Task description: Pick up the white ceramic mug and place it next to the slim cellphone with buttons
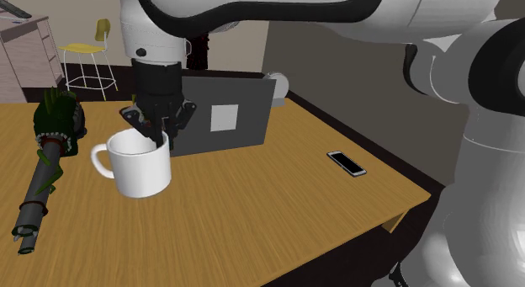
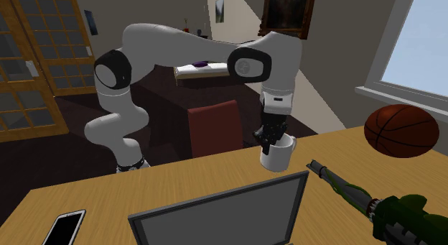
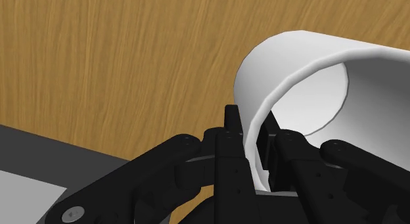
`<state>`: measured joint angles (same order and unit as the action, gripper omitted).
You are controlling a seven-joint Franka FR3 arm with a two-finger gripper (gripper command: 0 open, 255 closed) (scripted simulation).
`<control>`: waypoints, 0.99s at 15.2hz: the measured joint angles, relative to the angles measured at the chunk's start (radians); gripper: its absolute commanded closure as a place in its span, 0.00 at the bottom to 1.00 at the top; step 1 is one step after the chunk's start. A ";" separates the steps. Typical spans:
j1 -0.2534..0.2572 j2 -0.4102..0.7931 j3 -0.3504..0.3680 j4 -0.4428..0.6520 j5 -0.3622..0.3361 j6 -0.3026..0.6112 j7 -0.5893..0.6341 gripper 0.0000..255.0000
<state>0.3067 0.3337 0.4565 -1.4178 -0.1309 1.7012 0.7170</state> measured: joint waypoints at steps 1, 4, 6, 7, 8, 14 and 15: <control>0.001 0.000 0.001 0.011 0.000 -0.011 0.001 1.00; 0.006 0.004 0.002 0.056 -0.001 -0.052 0.000 1.00; 0.011 0.010 0.002 0.094 -0.004 -0.084 0.001 1.00; 0.015 0.017 0.002 0.118 -0.006 -0.102 0.002 1.00; 0.017 0.019 0.002 0.136 -0.007 -0.117 0.001 1.00; 0.038 0.053 0.002 0.264 -0.022 -0.213 0.003 1.00; 0.022 0.024 0.003 0.224 -0.010 -0.201 -0.005 1.00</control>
<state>0.3283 0.3572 0.4595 -1.1942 -0.1405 1.5001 0.7116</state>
